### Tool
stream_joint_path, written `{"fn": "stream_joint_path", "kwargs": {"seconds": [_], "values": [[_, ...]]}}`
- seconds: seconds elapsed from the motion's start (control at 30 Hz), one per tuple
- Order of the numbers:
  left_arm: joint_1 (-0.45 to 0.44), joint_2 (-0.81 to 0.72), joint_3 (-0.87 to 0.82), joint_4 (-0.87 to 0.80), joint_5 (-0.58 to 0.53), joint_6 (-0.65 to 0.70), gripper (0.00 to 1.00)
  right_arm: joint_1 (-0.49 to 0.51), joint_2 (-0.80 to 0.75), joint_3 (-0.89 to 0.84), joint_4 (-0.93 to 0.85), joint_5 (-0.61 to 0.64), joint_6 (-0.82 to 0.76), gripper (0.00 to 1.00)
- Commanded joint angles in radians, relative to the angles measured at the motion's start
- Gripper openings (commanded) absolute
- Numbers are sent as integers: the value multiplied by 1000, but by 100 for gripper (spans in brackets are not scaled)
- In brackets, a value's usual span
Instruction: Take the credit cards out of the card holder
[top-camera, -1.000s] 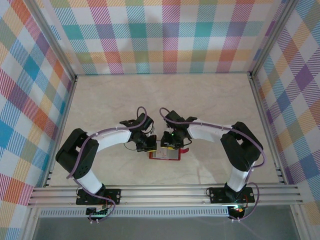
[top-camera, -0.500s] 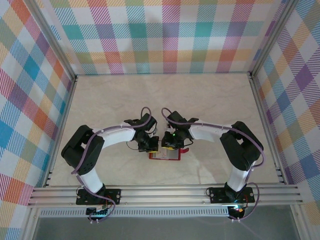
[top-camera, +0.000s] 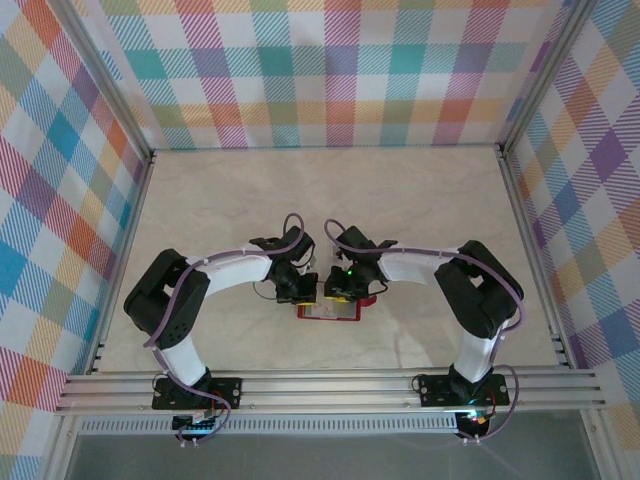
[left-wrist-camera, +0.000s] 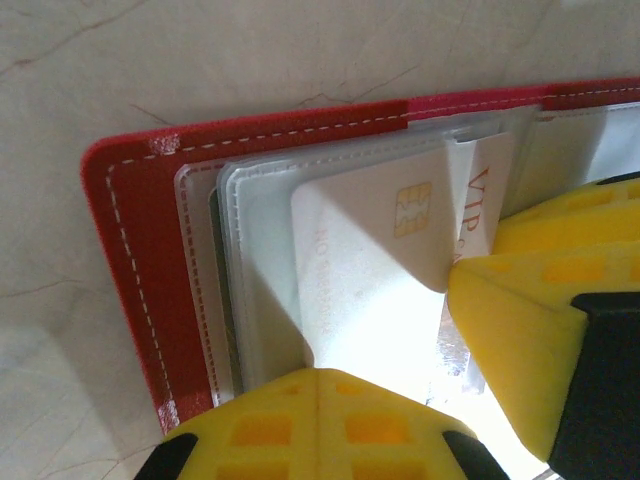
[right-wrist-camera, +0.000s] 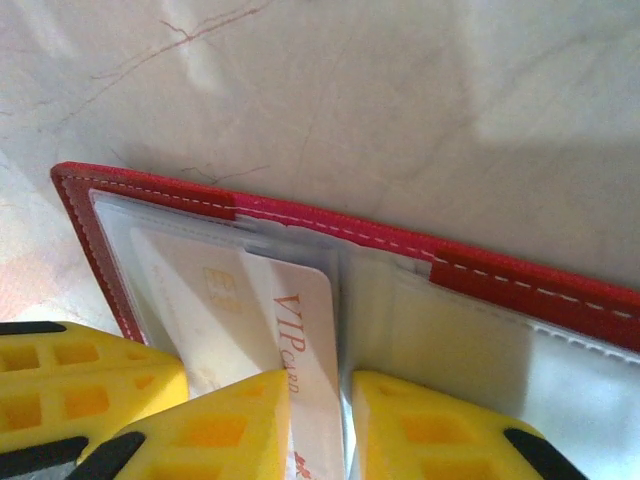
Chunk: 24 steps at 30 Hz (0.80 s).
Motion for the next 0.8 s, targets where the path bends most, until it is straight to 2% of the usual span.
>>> {"fn": "stream_joint_path", "kwargs": {"seconds": [0.0,0.13,0.57,0.77], "values": [[-6,42,-13,-72,-61,14,3,2,-4,-50,92,-53,24,24],[-8,44,-12,-71,-66,13,2,-2,-31,-95,171,-84,48,22],[-8,31,-20,-68,-72,6,3,-13,-111,-157,238,-121,42,11],[-9,27,-19,-68,-70,4,3,-13,-100,-167,293,-154,46,10]]}}
